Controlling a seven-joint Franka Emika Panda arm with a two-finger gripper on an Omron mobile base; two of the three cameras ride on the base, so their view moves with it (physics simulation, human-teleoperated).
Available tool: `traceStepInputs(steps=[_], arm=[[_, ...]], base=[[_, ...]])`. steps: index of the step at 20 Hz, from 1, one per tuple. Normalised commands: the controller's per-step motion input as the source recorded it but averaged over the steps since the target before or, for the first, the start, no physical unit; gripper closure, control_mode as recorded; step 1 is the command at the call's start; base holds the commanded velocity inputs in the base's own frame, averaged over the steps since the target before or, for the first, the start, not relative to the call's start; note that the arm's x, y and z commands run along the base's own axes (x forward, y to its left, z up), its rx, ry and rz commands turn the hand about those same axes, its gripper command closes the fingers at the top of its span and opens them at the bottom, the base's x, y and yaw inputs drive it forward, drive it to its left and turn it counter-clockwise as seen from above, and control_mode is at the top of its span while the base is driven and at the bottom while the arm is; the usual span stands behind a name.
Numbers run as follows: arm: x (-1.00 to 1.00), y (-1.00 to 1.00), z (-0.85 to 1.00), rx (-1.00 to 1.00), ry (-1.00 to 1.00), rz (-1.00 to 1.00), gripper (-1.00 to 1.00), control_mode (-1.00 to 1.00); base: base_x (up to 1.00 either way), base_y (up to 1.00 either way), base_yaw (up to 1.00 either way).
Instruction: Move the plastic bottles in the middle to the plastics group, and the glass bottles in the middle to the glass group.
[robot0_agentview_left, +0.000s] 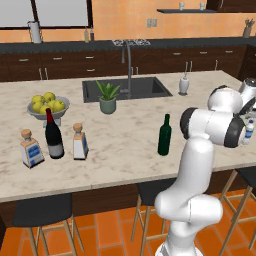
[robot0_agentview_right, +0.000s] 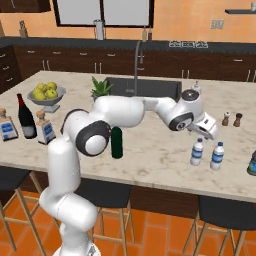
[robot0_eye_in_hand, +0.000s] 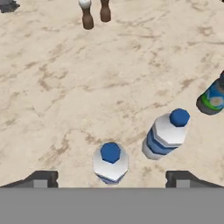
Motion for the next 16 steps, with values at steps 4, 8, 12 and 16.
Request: traceStepInputs(steps=[4, 8, 12, 16], arm=[[-0.91, 0.61, 0.39, -0.01, -0.04, 0.25, -1.00, -1.00], [-0.86, 0.99, 0.29, -0.10, 0.00, 0.44, -1.00, -1.00], [-0.76, 1.00, 0.13, -0.13, 0.00, 0.45, -1.00, -1.00], [-0.54, 1.00, 0.00, -0.04, 0.01, 0.32, -1.00, -1.00]], base=[[0.00, 0.00, 0.00], [0.00, 0.00, 0.00], [0.00, 0.00, 0.00], [0.00, 0.00, 0.00]])
